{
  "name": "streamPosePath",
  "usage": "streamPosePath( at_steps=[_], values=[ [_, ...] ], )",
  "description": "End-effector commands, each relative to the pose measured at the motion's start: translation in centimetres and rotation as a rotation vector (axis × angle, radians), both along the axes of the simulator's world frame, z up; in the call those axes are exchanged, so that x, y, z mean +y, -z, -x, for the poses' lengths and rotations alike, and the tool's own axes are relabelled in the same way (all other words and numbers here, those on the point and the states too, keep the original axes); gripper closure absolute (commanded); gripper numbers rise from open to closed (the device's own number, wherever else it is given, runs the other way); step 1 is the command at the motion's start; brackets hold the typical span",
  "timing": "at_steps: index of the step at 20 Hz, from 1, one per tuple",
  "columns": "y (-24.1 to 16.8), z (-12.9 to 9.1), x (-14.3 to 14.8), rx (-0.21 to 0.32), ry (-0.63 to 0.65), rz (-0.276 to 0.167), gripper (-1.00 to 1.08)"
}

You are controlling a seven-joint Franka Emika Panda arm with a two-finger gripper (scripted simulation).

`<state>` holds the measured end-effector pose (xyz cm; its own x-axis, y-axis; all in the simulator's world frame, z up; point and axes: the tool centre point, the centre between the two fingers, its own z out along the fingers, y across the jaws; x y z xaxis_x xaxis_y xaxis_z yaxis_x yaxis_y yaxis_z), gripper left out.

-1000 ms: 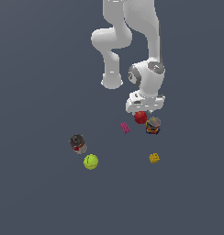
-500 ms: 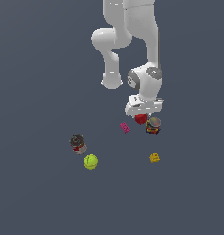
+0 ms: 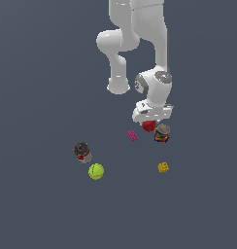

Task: Pick up a designated object from a clutter of objects.

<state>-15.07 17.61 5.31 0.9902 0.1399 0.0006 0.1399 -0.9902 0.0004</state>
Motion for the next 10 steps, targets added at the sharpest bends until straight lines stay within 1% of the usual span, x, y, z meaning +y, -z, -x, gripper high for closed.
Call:
streamPosePath(
  at_steps=[1, 10],
  values=[
    [0.0, 0.0, 0.0, 0.000, 0.000, 0.000, 1.08],
    [-2.0, -0.2, -0.6, 0.000, -0.001, 0.000, 1.08]
  ],
)
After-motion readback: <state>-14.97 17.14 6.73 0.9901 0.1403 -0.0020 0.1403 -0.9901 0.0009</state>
